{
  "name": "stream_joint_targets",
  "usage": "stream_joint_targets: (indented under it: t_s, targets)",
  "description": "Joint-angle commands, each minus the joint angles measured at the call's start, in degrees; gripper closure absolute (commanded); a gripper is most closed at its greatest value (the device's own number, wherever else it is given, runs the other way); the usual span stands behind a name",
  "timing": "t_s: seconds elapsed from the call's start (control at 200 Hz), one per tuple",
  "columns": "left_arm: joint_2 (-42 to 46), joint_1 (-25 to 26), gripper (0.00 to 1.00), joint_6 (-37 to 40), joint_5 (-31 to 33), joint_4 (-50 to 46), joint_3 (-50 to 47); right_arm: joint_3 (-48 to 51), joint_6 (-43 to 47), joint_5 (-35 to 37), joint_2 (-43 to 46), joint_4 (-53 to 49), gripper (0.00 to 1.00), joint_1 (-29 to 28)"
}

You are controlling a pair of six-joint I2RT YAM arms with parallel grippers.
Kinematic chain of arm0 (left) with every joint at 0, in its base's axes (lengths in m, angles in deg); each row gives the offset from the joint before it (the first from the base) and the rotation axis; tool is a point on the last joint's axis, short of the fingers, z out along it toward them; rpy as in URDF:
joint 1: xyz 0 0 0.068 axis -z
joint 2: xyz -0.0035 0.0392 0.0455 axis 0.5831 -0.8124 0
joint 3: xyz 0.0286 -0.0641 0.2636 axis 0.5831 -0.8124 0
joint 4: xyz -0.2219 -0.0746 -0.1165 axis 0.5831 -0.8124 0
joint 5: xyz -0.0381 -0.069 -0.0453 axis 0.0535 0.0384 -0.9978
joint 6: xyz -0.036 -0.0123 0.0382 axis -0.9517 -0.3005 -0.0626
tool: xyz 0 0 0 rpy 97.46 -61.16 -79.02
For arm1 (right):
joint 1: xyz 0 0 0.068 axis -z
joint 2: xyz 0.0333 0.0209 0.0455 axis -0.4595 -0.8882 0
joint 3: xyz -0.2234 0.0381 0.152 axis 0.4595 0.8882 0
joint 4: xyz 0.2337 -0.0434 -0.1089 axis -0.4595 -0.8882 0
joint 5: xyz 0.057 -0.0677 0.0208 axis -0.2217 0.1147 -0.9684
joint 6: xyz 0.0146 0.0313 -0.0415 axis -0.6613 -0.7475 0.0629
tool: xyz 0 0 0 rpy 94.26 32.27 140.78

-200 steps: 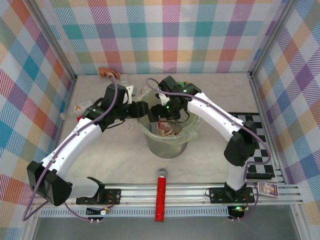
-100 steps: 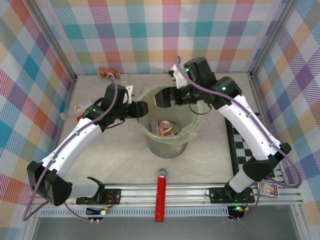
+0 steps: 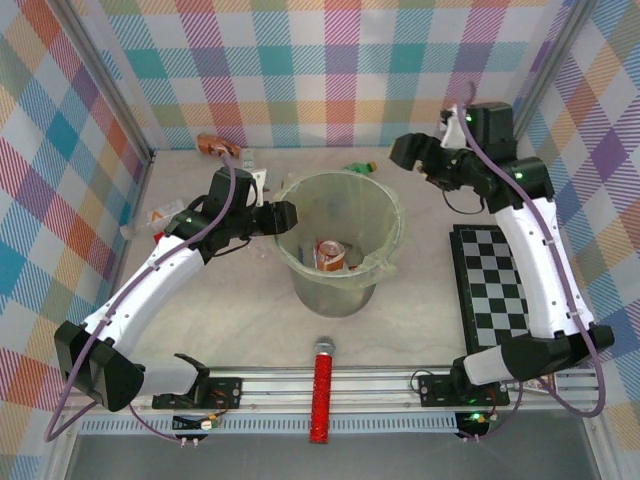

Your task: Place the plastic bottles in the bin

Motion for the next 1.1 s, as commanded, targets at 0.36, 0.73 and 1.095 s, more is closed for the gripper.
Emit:
stream_joint_targets:
  t_s: [0.36, 0.73, 1.095]
  targets:
    - [-0.32, -0.21, 0.44, 1.24, 0.96, -2.66, -0.31, 37.65, -36.41, 0.13, 8.26, 23.56, 0.10, 9.31]
    - [-0.85, -0.25, 0.44, 0.25, 0.06, -1.06, -1.50, 53.05, -55.17, 3.16, 3.76, 38.69, 0.09, 3.00]
    - [-0.32, -0.18, 0.44, 0.11, 0.39, -0.88, -1.72, 50.27, -62.45, 3.30, -10.48, 48.42, 0.09, -4.11]
